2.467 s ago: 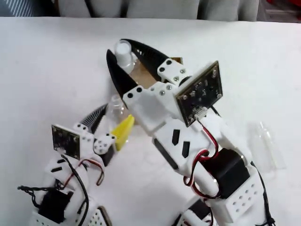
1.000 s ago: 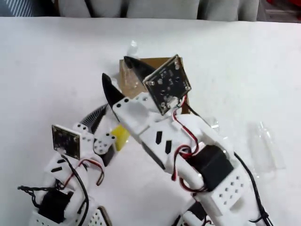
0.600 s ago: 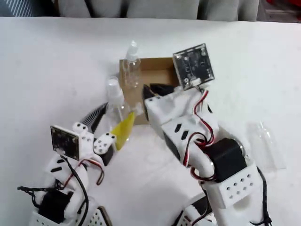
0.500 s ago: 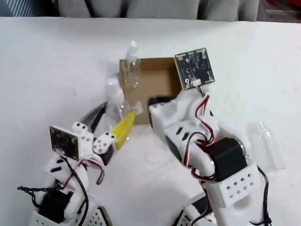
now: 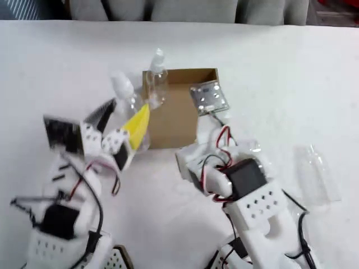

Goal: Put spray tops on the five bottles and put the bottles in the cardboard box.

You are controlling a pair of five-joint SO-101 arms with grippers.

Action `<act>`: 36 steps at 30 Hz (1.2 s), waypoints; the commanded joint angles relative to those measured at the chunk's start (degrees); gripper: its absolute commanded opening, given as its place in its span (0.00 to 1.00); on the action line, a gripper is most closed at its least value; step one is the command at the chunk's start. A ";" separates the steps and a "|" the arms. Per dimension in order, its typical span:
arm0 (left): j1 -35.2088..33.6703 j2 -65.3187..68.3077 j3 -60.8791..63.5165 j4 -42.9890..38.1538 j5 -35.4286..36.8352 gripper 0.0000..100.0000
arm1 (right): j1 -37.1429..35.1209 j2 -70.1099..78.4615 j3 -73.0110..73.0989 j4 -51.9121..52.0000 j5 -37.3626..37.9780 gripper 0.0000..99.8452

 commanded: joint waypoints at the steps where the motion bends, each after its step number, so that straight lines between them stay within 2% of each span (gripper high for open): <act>1: -0.66 5.58 -4.40 -6.68 6.95 0.07 | -4.09 -0.57 6.86 -7.69 -0.44 0.02; 7: -0.22 6.11 2.11 -13.01 8.00 0.07 | -12.53 -0.57 14.68 -15.87 -0.88 0.02; 12: -0.75 6.02 8.18 -16.79 7.91 0.07 | -15.08 -0.57 17.23 -21.85 -1.58 0.02; 17: -0.75 3.47 10.29 -16.79 8.00 0.07 | -14.55 -0.57 18.11 -27.12 -10.90 0.02; 22: -0.31 -3.82 13.54 -16.35 8.09 0.07 | -11.65 -0.57 22.24 -36.79 -15.82 0.02; 29: -0.22 -9.98 15.74 -13.27 8.09 0.07 | -9.10 -0.57 32.09 -56.57 -17.14 0.02; 36: -0.13 -9.98 15.38 -11.34 8.09 0.07 | -8.75 -0.57 32.79 -58.86 -17.23 0.02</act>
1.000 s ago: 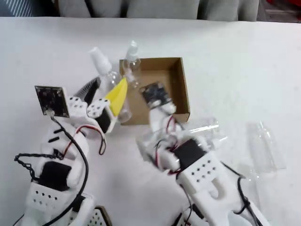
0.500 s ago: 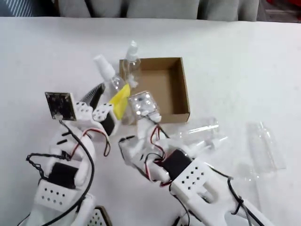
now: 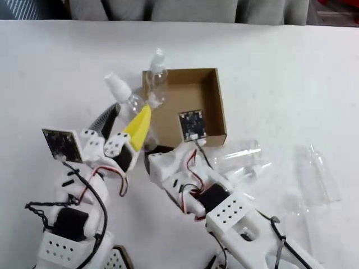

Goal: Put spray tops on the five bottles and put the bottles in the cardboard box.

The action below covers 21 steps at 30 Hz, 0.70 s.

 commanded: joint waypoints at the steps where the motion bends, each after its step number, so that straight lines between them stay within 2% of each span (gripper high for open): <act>1: 0.13 -0.75 -0.79 0.53 0.70 0.07 | 0.75 -0.66 -0.79 -1.89 -0.70 0.02; 10: 4.26 -0.92 -4.75 11.16 0.53 0.07 | 5.93 -0.66 -0.62 -4.97 -0.70 0.02; 21: 3.91 -0.75 -3.78 8.88 0.35 0.07 | 6.20 -0.66 2.73 -3.74 -0.18 0.02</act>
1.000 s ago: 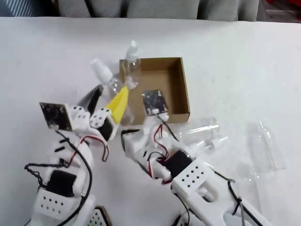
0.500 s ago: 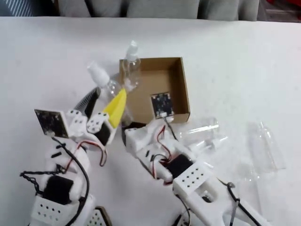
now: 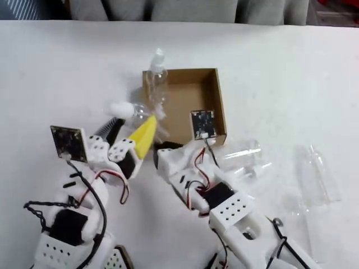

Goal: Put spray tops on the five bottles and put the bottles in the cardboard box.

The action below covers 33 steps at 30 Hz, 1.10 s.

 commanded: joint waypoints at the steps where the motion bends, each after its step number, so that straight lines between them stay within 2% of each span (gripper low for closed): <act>1: 0.92 -0.13 0.62 -2.81 0.26 0.07 | 2.07 -0.75 -0.18 0.92 0.00 0.02; 4: 0.92 -0.04 2.46 -6.68 0.26 0.07 | 4.18 -1.19 -0.18 3.82 0.09 0.02; 10: 0.75 0.04 2.55 -8.09 0.18 0.03 | 10.07 -9.10 0.00 10.86 4.66 0.02; 14: -0.84 1.80 2.20 -12.04 -0.53 0.03 | 14.20 -14.46 0.26 13.93 4.84 0.02; 18: -1.63 14.02 -3.96 -13.27 -3.87 0.02 | 17.80 -15.78 0.26 16.04 5.01 0.02; 25: -5.23 36.35 -17.93 -13.71 -4.04 0.03 | 21.85 -15.96 1.67 15.96 5.27 0.02; 30: -4.79 42.77 -17.76 -21.98 -9.49 0.02 | 23.87 -15.87 2.11 16.22 5.27 0.02; 33: -4.09 45.14 -17.41 -25.49 -10.02 0.02 | 23.87 -15.78 2.11 16.31 5.27 0.02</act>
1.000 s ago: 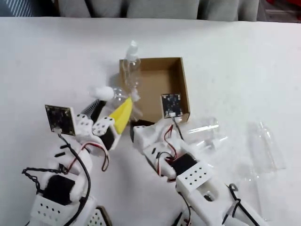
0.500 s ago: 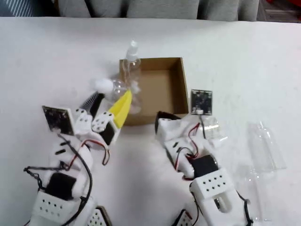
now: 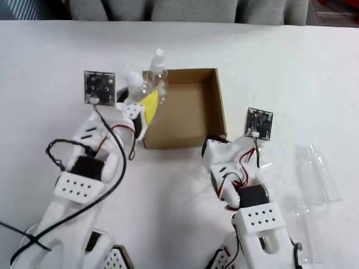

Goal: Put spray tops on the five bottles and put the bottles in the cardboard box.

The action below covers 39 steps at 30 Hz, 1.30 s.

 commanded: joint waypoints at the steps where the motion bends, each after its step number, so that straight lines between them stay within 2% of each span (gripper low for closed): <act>1: 0.66 3.30 -3.08 -6.86 -1.49 0.02 | 0.57 -0.92 -0.44 0.13 0.62 0.02; 4: 0.75 5.93 -3.08 -10.81 -1.67 0.02 | 0.57 -1.36 0.44 -0.13 0.62 0.02; 8: 0.84 10.95 -3.25 -17.14 -6.24 0.02 | 0.40 -1.36 0.79 -0.22 0.62 0.02; 16: 1.80 20.09 -3.60 -24.88 -6.77 0.02 | 0.22 -1.36 0.79 -0.22 0.62 0.02; 29: 1.89 25.89 -3.60 -25.67 -6.77 0.02 | 0.22 -1.36 0.79 -0.31 0.70 0.02; 39: 1.71 30.73 -3.43 -31.47 -6.77 0.02 | 0.22 -1.36 0.97 -0.31 0.70 0.02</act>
